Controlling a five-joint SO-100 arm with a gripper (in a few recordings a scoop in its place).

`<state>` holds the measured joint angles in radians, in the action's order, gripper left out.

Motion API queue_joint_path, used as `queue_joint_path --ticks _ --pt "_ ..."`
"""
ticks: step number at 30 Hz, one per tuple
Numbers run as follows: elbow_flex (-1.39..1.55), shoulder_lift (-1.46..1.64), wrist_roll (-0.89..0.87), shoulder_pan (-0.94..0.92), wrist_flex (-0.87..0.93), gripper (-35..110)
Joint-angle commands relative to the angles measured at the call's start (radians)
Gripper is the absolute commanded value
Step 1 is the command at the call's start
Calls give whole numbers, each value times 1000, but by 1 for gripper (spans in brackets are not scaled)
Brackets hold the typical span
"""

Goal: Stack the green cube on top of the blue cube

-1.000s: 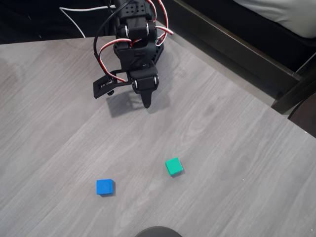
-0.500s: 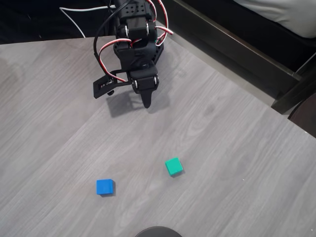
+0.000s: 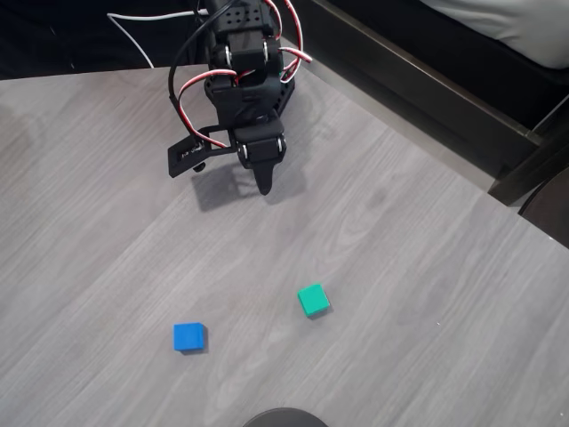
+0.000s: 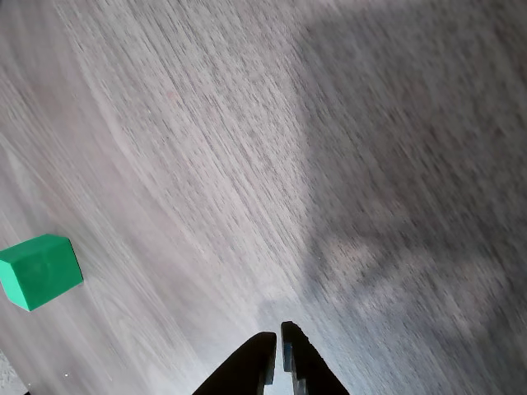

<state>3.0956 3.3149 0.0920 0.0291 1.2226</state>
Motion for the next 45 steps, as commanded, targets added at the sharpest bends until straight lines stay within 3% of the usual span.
queue_joint_path --ticks 1,45 --pt "2 23 -5 8 12 0" --pt "2 23 5 52 12 0"
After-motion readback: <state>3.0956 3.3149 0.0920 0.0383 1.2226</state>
